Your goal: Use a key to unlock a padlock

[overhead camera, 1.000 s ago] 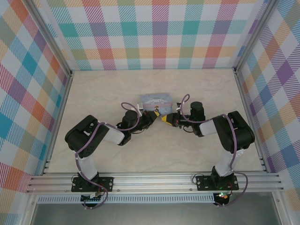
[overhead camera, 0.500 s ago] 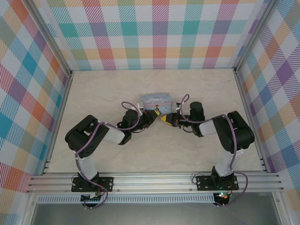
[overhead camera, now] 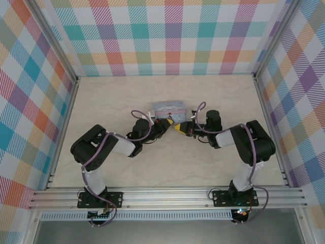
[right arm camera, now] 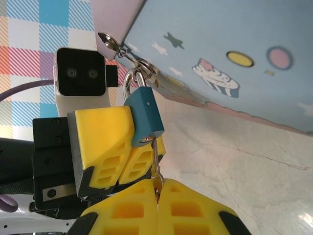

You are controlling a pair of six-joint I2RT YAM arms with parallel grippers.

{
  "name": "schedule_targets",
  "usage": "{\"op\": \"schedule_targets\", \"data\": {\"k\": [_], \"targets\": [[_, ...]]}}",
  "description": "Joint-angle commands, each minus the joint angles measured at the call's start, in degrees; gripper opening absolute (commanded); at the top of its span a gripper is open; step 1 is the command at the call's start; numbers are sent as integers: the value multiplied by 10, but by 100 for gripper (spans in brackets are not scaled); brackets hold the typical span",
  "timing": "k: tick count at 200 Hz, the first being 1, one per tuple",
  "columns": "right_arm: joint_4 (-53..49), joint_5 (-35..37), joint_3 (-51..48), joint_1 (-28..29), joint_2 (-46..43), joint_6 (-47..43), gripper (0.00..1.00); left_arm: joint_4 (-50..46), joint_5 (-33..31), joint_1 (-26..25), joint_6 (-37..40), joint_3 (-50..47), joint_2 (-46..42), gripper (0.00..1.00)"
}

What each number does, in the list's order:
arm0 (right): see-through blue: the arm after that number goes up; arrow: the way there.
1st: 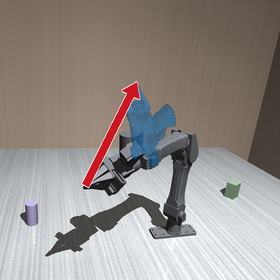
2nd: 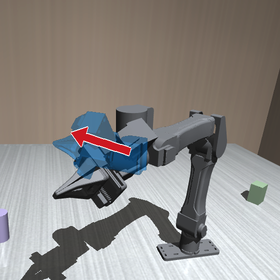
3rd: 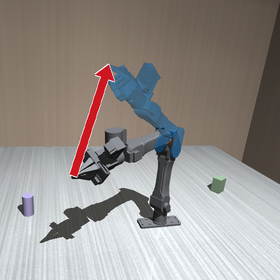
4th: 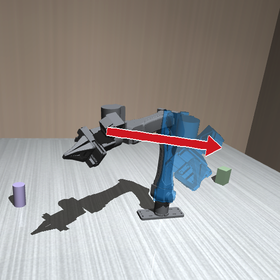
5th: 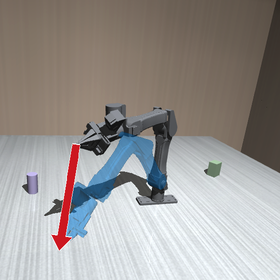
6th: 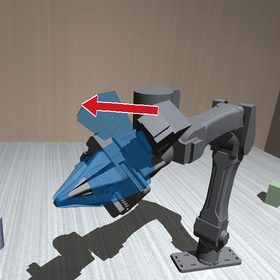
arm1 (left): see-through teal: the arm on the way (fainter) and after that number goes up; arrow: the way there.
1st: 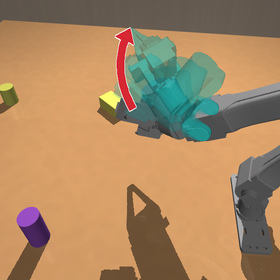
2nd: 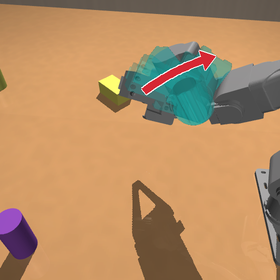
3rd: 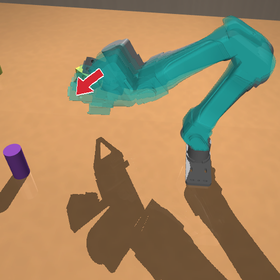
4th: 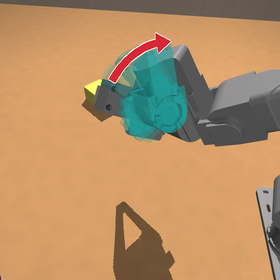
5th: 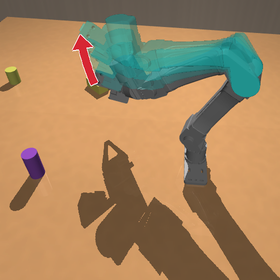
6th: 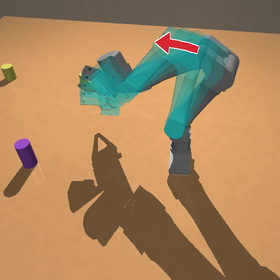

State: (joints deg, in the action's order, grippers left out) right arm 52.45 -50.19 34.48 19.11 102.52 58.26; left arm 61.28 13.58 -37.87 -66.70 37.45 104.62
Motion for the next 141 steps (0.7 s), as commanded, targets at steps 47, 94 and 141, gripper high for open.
{"op": "schedule_targets", "data": {"k": [47,94,141], "targets": [[3,-5,-1,-6,-20,-15,2,36,10,-12,-5,10,10,0],[-2,-10,5,-3,-17,-16,2,36,12,-13,-5,13,11,0],[21,-3,14,-3,-4,2,2,40,14,-13,-9,14,9,0]]}}
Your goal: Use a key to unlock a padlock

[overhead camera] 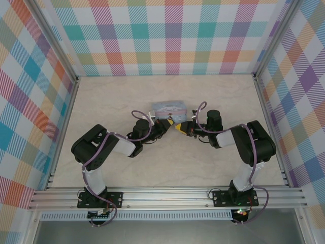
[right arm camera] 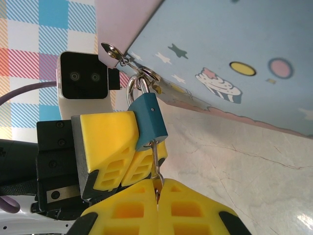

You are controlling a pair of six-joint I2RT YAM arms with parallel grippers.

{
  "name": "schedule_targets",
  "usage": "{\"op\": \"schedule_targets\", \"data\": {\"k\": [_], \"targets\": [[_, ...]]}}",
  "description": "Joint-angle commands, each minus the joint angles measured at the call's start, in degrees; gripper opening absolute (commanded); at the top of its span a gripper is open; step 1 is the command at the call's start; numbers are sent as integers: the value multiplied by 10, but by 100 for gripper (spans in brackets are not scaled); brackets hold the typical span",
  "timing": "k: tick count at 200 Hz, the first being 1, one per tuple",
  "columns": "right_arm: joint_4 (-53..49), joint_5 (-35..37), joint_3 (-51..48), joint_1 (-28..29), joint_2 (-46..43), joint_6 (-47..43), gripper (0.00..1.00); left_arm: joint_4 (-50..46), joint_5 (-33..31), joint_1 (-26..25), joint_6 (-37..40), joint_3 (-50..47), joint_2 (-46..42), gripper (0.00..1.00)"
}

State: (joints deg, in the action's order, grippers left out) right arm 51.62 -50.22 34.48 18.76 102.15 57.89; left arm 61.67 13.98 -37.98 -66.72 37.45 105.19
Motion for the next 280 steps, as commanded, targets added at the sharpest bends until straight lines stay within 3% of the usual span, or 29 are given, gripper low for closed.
{"op": "schedule_targets", "data": {"k": [1,119,280], "targets": [[30,-1,14,1,0,6,2,36,11,-12,-9,14,3,0],[131,23,35,9,44,63,2,51,17,-19,-29,19,-1,0],[88,37,18,6,10,22,2,31,42,-21,-7,17,-7,0]]}}
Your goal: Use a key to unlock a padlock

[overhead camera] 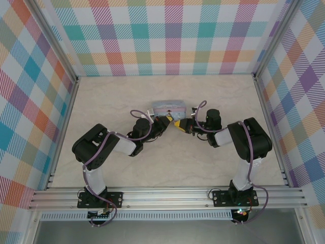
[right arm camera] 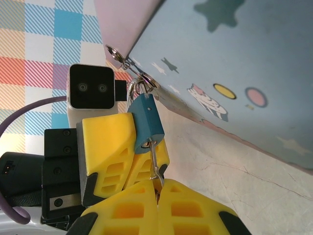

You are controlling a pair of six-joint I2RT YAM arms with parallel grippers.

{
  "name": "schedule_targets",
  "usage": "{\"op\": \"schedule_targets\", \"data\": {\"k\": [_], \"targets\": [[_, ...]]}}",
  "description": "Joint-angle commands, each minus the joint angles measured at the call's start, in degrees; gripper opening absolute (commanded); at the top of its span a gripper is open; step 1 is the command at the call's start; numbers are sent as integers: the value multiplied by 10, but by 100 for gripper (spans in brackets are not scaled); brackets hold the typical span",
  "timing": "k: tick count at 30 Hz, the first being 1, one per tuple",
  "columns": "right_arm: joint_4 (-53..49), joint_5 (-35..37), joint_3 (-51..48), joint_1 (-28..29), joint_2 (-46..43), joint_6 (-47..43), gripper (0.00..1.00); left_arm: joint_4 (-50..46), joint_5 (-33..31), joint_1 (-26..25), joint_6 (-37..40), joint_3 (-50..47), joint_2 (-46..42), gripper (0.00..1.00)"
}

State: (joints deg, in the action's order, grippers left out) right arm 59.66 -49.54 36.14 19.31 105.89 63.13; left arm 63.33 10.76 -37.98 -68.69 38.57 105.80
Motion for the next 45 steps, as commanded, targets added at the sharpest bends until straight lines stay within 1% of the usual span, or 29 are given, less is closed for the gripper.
{"op": "schedule_targets", "data": {"k": [1,5,8,14,24,31,36,45], "targets": [[8,31,1,0,-27,-31,2,14,75,-21,13,5,-14,0],[11,34,-13,0,-34,-36,2,6,78,-21,15,1,-21,0],[33,34,-17,0,-28,-27,2,2,81,-21,15,1,-24,0],[30,26,-19,0,-18,-32,2,4,87,-21,11,3,-26,0],[23,28,-34,-2,-34,-81,2,18,102,-21,-9,-7,-40,0],[41,25,-51,-10,-31,-98,2,15,113,-21,-16,-11,-52,0],[52,17,-53,-20,-30,-96,2,11,115,-21,-14,-16,-53,0],[61,10,-59,-18,-38,-79,1,11,109,-21,-12,-22,-43,0]]}}
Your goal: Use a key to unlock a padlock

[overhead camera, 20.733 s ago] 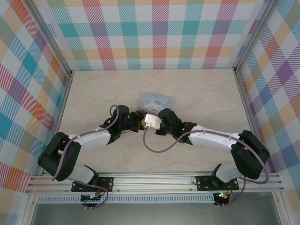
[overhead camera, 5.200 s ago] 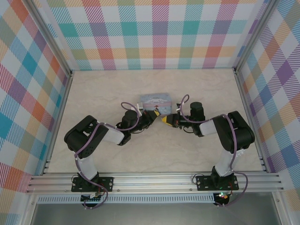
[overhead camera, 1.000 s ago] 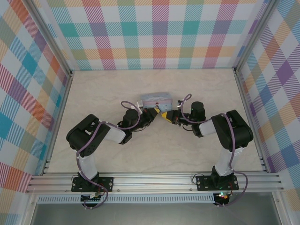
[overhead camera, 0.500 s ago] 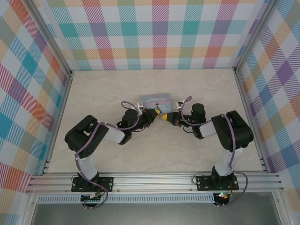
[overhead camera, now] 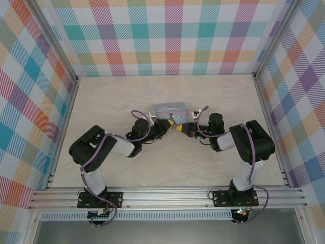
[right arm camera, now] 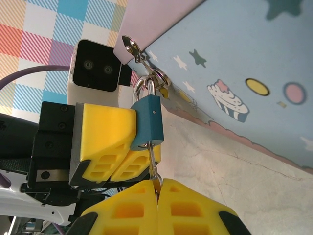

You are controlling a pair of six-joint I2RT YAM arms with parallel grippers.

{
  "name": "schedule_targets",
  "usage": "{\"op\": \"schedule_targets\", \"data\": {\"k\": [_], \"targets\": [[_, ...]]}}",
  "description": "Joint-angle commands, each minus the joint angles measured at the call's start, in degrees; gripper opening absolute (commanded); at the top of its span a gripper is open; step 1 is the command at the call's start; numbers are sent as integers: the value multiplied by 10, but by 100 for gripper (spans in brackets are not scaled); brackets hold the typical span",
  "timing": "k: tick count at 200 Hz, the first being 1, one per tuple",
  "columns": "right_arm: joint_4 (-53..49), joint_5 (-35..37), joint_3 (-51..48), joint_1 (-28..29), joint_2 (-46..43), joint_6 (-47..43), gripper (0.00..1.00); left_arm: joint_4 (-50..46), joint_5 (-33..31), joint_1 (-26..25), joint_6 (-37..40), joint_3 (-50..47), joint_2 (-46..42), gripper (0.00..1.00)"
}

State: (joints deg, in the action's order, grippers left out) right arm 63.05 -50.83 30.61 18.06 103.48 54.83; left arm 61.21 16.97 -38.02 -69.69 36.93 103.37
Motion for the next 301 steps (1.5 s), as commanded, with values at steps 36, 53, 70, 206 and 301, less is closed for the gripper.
{"op": "schedule_targets", "data": {"k": [36,53,70,206,301], "targets": [[76,52,-12,16,7,41,1,37,46,-21,-4,3,-14,0],[117,59,-10,20,27,71,1,36,46,-22,-4,5,-13,0],[151,69,-7,26,48,97,1,37,46,-24,-4,6,-12,0],[102,95,19,16,30,97,1,33,47,-28,4,-1,-2,0],[50,105,49,20,4,83,1,14,48,-36,25,0,8,0]]}}
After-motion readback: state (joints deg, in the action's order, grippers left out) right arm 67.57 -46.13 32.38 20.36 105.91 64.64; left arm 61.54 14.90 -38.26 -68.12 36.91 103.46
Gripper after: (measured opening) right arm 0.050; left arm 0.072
